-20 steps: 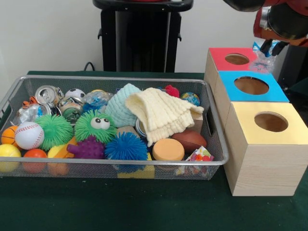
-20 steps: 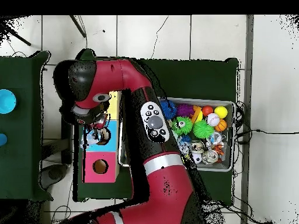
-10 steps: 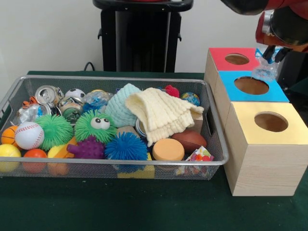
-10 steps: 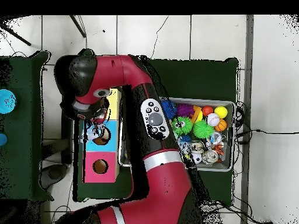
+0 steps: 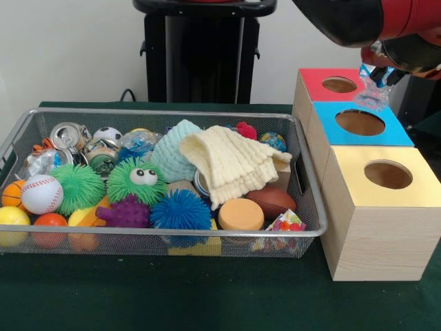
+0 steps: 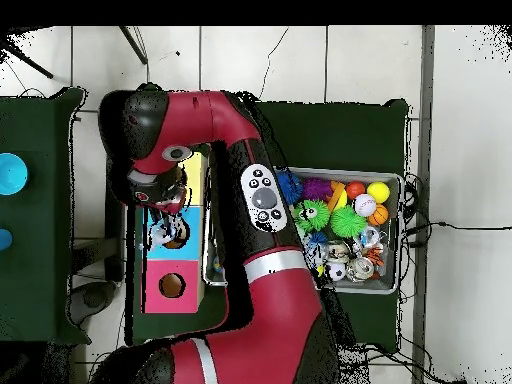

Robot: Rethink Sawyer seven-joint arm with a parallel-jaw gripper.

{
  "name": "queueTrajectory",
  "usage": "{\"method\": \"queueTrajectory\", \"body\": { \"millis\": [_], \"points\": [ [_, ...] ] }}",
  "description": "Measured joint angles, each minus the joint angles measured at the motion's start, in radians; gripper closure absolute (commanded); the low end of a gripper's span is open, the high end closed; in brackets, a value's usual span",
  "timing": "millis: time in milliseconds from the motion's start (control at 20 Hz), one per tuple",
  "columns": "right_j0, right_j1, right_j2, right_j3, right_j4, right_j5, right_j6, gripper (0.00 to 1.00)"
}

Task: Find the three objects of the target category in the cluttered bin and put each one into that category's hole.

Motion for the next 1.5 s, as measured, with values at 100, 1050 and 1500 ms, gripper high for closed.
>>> {"method": "queueTrajectory", "body": {
  "millis": [100, 1050, 1500],
  "points": [
    [0.0, 0.007, 0.0, -0.007, 0.0, 0.02, 0.0, 1.0],
    [0.001, 0.001, -0.007, -0.021, -0.014, 0.021, 0.0, 1.0],
    [0.001, 0.002, -0.007, -0.021, -0.014, 0.022, 0.0, 1.0]
  ]
}}
